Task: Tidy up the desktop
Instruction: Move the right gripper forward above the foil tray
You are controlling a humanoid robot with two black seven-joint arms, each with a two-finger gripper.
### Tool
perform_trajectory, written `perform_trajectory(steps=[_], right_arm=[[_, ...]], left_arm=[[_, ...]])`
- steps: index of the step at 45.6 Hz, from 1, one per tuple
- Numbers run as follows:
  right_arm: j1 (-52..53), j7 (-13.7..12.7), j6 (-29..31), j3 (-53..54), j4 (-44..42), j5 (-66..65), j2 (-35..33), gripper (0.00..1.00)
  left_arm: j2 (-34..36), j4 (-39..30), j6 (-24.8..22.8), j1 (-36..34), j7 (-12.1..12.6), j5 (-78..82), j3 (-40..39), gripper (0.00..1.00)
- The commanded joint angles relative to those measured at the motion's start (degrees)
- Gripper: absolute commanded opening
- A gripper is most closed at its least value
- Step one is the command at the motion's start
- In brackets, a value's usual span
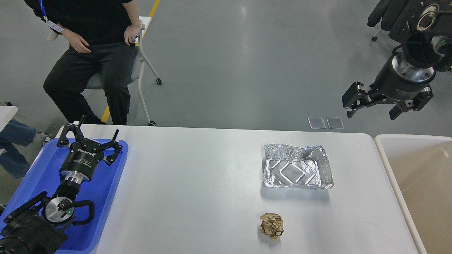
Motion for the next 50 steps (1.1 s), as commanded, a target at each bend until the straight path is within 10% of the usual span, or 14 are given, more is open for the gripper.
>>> perform_trajectory(steps=[1,50], right_arm=[[1.42,0.00,0.00,-2.34,-0.25,0.51,0.35,1.00],[1.42,0.00,0.00,0.91,0.72,0.07,1.66,1.00]], left_arm=[[0.02,0.00,0.01,-0.02,-0.01,0.00,0.00,0.99],[0.02,0.00,0.10,0.15,-0.19,0.00,0.00,0.99]])
